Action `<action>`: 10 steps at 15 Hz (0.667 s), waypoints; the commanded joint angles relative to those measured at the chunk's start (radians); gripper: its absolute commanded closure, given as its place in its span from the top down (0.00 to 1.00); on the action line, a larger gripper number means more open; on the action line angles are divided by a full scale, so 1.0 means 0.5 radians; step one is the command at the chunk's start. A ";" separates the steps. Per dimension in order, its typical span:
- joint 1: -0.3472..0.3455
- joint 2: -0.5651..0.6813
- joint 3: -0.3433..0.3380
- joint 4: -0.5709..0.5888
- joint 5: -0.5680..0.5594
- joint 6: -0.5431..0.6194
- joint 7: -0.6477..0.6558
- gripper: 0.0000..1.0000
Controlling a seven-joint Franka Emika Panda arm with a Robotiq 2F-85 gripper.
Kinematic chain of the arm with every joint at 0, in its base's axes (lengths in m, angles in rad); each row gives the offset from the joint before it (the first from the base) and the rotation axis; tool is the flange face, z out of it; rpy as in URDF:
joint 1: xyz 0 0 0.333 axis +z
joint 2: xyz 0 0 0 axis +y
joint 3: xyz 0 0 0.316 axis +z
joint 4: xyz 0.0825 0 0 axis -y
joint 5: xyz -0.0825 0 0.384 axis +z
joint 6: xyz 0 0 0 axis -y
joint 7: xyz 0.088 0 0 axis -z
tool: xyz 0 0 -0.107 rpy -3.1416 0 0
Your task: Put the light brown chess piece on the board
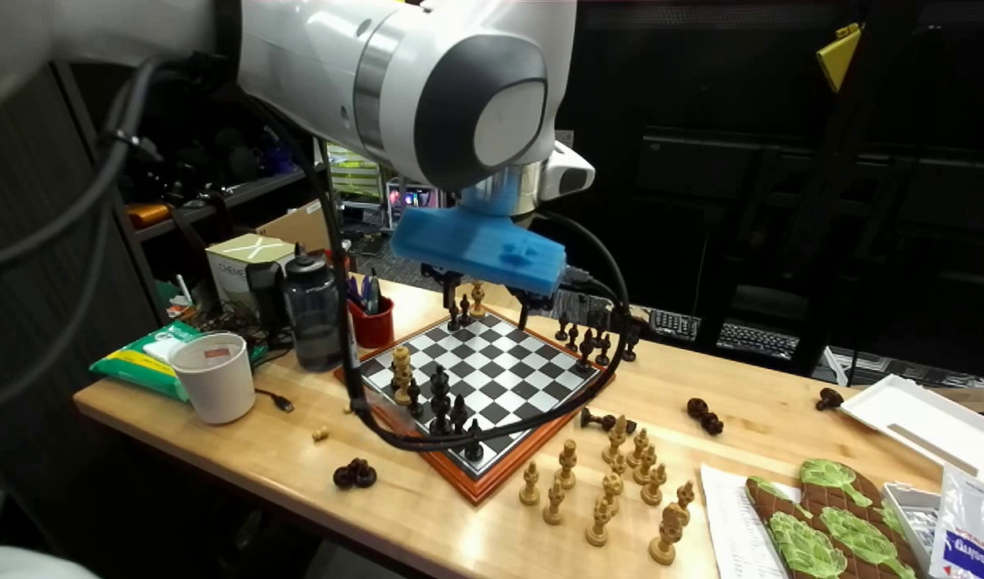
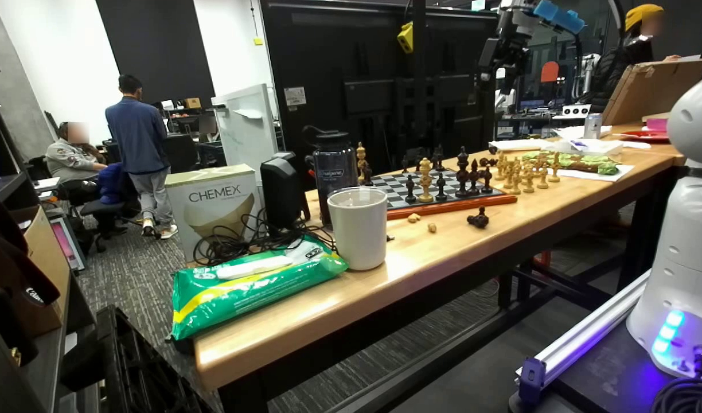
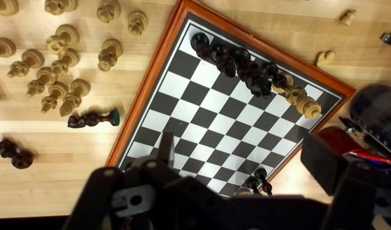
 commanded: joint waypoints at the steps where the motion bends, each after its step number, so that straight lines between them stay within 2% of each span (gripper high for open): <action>1: -0.034 0.051 0.051 0.177 -0.037 0.015 0.018 1.00; 6: -0.109 0.084 0.092 0.326 -0.144 0.187 0.100 1.00; 10: -0.132 0.136 0.106 0.404 -0.250 -0.031 0.089 1.00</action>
